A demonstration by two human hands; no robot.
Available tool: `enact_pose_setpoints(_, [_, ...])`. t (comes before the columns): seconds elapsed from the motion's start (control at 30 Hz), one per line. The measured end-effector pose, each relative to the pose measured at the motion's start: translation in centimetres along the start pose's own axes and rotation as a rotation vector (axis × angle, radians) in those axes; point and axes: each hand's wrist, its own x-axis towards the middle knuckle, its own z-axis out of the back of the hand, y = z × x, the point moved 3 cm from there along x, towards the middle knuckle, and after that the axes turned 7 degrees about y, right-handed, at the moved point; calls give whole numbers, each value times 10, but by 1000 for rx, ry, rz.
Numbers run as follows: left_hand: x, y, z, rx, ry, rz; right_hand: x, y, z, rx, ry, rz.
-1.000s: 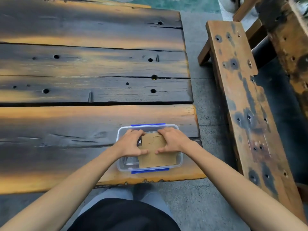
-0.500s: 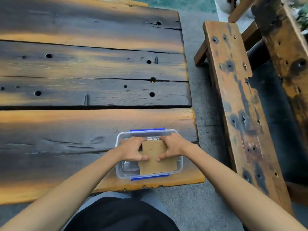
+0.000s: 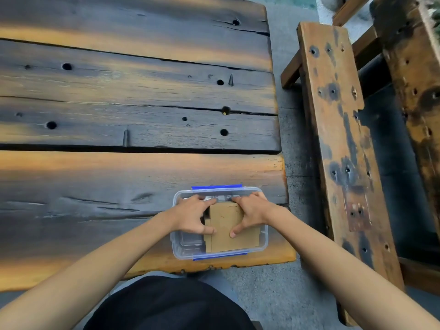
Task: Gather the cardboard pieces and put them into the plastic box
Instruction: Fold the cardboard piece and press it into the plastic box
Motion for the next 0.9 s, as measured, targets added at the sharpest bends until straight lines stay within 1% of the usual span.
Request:
enact_pose_setpoints(0.33, [0, 3, 1, 66, 43, -69, -4, 5, -11, 45, 0, -33])
enact_pose_setpoints(0.53, [-1, 2, -5, 61, 29, -59, -5, 8, -15, 43, -30, -51])
enact_pose_setpoints(0.63, [-1, -1, -3, -53, 28, -7, -7, 10, -16, 40, -33, -57])
enact_pose_setpoints(0.73, [-2, -4, -4, -211, -21, 59, -7, 11, -16, 32, -20, -48])
enact_pose_setpoints(0.9, [-9, -9, -18, -250, -35, 205, -5, 15, -17, -12, -26, -36])
